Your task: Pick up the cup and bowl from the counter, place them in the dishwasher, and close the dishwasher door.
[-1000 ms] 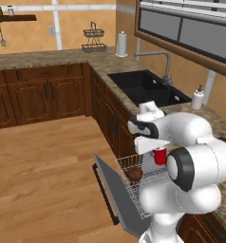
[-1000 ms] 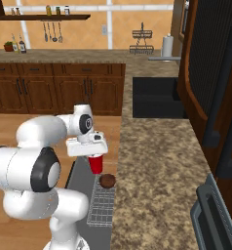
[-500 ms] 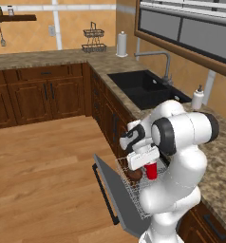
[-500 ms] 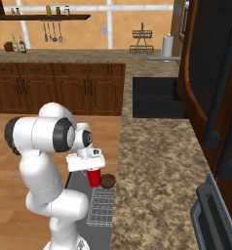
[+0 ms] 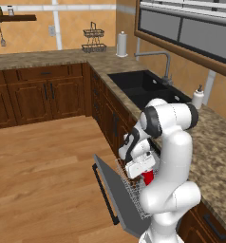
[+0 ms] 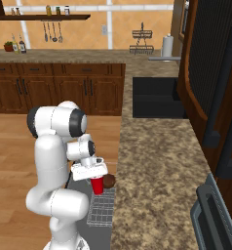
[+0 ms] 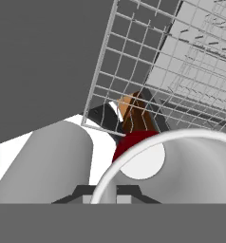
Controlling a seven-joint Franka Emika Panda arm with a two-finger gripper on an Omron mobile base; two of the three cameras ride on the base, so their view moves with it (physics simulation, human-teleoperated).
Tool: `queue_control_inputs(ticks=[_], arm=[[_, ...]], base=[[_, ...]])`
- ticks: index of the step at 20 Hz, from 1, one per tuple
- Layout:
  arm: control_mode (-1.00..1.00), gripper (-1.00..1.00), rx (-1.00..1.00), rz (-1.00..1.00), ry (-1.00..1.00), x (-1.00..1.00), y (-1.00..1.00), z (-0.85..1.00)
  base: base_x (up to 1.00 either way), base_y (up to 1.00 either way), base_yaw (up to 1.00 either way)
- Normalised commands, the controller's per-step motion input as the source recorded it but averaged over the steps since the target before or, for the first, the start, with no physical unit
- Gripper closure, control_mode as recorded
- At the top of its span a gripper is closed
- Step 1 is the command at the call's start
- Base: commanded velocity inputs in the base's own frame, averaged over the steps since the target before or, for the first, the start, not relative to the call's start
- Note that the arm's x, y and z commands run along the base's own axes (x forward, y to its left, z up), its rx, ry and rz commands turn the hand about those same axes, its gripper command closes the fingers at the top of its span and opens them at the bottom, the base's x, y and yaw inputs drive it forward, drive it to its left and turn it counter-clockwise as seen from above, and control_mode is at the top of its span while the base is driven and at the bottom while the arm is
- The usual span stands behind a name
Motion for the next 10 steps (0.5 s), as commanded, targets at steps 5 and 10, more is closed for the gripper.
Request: queue_control_inputs(ticks=[5,10], arm=[[-1.0,1.0,0.0,0.05,0.01,0.26,-0.02,-0.42],[-1.0,1.0,0.0,0.05,0.0,0.22,-0.09,-0.55]], base=[[0.0,0.0,0.0],[0.0,0.0,0.0]])
